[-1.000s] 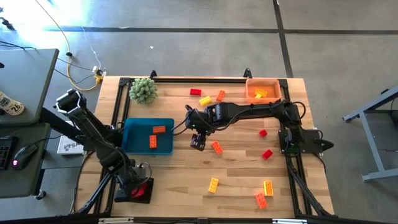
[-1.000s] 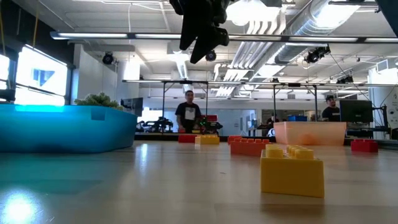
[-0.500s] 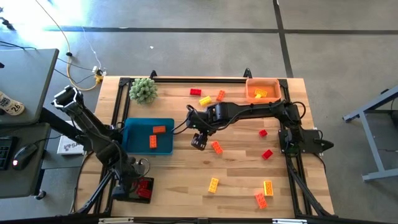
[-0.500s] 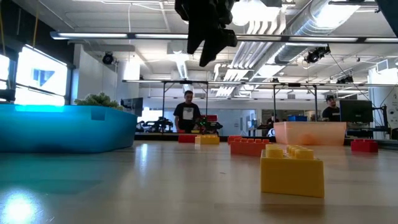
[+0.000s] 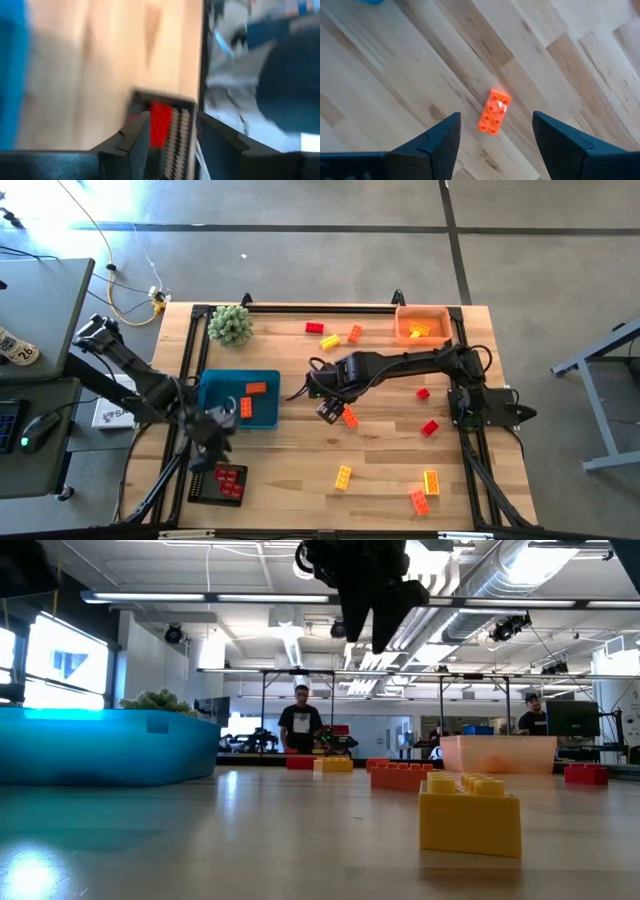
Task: Sort & place blocks by color
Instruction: Put the orange game piece into the blue bin
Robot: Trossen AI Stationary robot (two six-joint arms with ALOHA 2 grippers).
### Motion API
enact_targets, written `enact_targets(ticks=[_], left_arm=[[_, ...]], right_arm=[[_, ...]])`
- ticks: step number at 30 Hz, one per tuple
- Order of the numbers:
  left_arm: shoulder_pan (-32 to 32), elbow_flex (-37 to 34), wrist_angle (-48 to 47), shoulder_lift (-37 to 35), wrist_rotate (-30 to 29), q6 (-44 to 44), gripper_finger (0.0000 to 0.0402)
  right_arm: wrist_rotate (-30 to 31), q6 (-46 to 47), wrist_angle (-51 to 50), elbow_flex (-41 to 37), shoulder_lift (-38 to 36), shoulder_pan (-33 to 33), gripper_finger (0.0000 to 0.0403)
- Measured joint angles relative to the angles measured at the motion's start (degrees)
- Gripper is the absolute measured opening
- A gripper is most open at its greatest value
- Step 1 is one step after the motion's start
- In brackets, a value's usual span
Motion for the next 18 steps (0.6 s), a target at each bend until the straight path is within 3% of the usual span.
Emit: enact_targets(ticks=[9,18], left_arm=[[9.3,0.0,2.9,-3.9,-14.0,7.6,0.0147],[16.4,0.0,7.6,-4.0,-14.1,15.5,0.0147]], right_arm=[[-1.1,1.2,2.8,-9.1,0.0,0.6,0.0233],[-4.4,2.9,13.4,-17.6,0.1,0.6,0.0233]])
